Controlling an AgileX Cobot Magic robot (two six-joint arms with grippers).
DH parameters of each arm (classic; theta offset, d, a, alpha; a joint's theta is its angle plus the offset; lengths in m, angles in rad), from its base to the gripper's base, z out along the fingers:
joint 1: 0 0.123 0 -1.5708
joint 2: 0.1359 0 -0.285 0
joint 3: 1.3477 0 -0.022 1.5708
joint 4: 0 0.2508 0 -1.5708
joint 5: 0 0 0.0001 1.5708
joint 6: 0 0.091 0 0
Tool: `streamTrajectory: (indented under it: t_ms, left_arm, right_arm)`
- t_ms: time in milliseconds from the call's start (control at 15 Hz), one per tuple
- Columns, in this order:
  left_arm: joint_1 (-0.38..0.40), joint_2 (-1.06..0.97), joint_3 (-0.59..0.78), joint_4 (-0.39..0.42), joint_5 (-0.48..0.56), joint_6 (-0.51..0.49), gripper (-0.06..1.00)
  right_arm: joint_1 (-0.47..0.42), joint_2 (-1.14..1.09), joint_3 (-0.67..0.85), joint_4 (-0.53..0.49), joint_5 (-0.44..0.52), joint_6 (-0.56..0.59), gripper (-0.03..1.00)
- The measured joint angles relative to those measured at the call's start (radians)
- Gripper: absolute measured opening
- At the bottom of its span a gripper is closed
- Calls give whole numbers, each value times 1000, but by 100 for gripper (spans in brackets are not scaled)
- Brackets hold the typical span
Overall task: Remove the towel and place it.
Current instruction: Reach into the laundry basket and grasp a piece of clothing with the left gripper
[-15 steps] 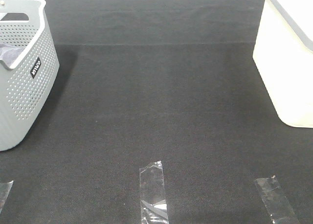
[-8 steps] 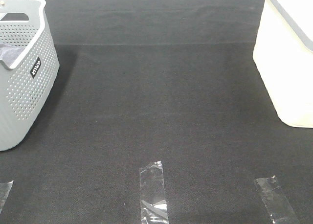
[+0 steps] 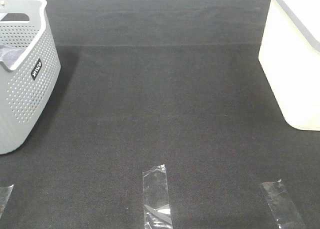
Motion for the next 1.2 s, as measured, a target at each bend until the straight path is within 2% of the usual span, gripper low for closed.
streamTrajectory:
  t_ms: [1200]
  left_arm:
    - [0, 0, 0, 0, 0, 0, 67]
  right_arm:
    - [0, 0, 0, 0, 0, 0, 87]
